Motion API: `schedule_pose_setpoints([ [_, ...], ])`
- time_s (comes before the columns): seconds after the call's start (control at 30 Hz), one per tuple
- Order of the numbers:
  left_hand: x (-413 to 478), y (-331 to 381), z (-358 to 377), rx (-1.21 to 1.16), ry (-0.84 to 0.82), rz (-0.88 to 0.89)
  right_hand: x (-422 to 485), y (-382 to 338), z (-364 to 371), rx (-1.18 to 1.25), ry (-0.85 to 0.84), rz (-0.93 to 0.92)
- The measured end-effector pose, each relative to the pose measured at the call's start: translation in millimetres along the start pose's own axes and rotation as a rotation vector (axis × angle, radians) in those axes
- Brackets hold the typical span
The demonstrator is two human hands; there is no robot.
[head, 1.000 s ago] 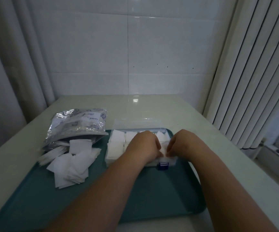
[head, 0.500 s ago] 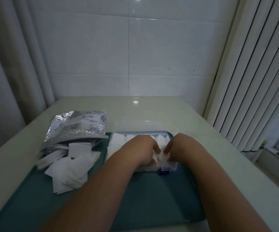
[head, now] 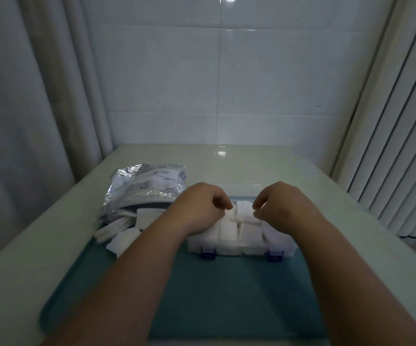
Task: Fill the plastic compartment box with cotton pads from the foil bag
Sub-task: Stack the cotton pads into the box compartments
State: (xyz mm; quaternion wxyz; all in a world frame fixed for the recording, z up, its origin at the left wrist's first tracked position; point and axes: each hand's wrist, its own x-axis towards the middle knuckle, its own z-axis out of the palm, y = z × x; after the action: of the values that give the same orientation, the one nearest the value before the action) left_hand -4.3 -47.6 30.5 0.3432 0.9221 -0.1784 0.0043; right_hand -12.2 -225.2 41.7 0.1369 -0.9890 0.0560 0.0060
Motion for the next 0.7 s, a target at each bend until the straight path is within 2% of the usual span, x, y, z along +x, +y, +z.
schedule_pose_setpoints([
  [0.17,-14,-33,-38,-0.056,0.121,-0.045,4,-29,6,0.136,0.002,-0.133],
  [0.37,-25,-68,-74,0.084,0.266,-0.145,12,-58,20,0.232,0.026,-0.258],
  [0.47,-31,-74,-72,0.184,0.264,-0.181,11,-60,30,0.259,0.051,-0.283],
  [0.6,-37,-84,-65,0.293,0.172,-0.144,5,-61,41,0.334,0.060,-0.295],
  [0.7,-37,-90,-70,0.289,0.186,-0.118,-2,-71,45,0.304,0.070,-0.407],
])
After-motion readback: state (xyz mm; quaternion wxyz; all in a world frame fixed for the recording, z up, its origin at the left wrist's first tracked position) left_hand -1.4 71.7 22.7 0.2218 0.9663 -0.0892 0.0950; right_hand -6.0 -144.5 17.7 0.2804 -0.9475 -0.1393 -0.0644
